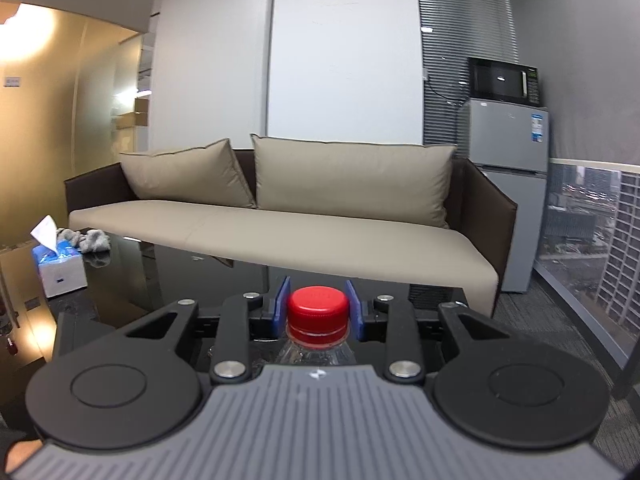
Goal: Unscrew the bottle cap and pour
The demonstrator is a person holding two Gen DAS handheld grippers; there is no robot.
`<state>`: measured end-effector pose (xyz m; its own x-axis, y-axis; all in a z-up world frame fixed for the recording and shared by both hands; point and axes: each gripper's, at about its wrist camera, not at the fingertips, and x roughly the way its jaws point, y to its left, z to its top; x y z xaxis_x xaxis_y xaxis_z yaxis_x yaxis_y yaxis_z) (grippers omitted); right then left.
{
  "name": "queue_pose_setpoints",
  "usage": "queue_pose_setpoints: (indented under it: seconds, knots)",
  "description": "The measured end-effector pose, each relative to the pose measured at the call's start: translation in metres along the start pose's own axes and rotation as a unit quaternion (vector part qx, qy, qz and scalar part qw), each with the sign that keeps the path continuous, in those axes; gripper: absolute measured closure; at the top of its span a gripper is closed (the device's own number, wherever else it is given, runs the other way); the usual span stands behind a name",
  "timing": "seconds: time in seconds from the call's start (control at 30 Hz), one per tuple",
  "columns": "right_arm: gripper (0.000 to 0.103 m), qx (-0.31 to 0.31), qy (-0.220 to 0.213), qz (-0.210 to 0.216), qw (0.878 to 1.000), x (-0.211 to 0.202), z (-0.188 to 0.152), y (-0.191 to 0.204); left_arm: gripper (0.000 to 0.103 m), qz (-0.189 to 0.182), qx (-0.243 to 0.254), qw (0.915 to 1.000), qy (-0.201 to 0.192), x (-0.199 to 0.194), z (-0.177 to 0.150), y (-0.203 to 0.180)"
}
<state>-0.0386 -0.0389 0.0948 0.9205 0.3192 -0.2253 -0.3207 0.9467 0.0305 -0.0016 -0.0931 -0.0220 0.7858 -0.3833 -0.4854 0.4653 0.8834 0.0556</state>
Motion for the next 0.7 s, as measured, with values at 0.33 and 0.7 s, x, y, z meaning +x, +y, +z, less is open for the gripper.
queue_pose_setpoints:
  seconds: [0.33,0.7]
  knots:
    - [0.071,-0.002,-0.015,0.099,0.995,0.001,-0.003,-0.032,0.047,-0.007,-0.001,1.0000,-0.003,-0.003,-0.002,0.001]
    - [0.052,0.017,-0.031,0.094,0.995,-0.016,-0.012,-0.046,0.047,-0.003,-0.002,1.0000,-0.002,-0.005,0.000,0.001]
